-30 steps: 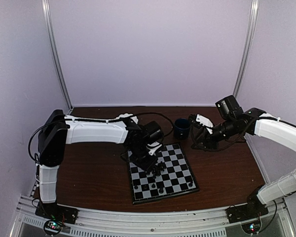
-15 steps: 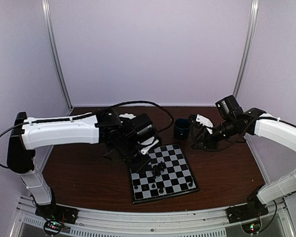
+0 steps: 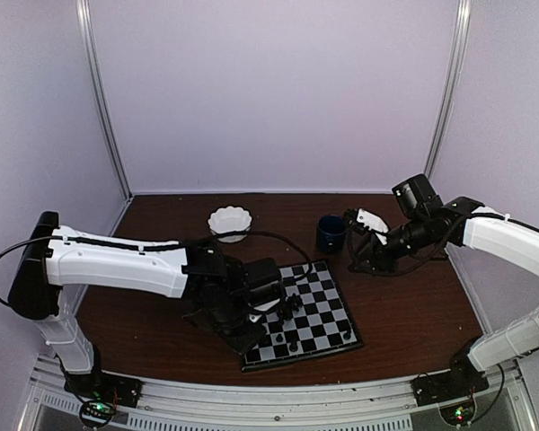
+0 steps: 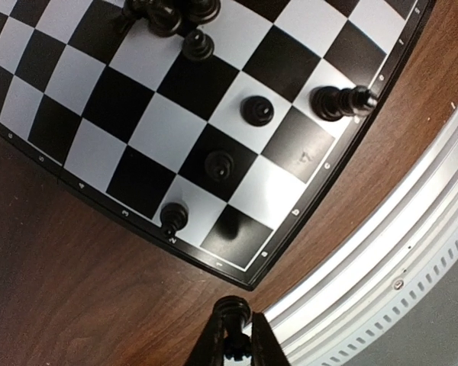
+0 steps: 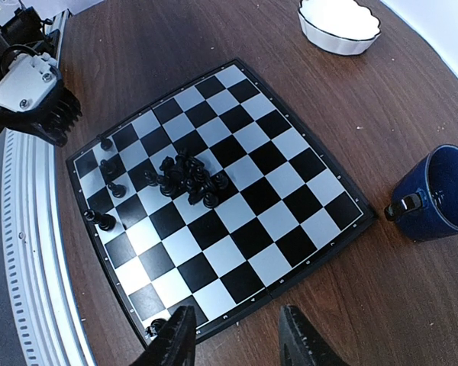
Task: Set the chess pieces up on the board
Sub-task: Place the rook at h8.
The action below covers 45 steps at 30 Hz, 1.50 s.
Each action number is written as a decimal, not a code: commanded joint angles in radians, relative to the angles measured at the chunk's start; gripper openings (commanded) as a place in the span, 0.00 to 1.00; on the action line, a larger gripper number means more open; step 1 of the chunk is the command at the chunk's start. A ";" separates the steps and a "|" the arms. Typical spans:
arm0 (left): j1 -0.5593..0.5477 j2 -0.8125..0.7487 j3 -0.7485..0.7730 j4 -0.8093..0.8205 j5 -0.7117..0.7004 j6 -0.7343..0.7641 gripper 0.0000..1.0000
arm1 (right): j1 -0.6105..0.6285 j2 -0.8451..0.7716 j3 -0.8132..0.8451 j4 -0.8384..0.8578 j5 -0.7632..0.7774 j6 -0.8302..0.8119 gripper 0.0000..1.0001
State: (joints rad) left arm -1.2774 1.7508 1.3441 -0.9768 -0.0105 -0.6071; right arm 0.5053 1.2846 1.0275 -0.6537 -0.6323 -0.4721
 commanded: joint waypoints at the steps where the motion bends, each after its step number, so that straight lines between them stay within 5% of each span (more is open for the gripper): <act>1: -0.007 0.011 -0.018 0.094 0.009 -0.032 0.13 | -0.007 -0.009 -0.012 0.014 0.000 -0.011 0.39; 28: -0.007 0.120 0.001 0.113 0.000 -0.024 0.14 | -0.007 -0.007 -0.014 0.014 -0.002 -0.014 0.39; 45: -0.005 0.020 0.123 0.009 -0.098 0.014 0.30 | -0.007 -0.010 -0.015 0.014 -0.007 -0.016 0.40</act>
State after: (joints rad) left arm -1.2785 1.8622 1.3918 -0.9283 -0.0357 -0.6189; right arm 0.5053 1.2846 1.0214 -0.6537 -0.6323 -0.4755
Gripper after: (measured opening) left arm 0.265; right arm 0.394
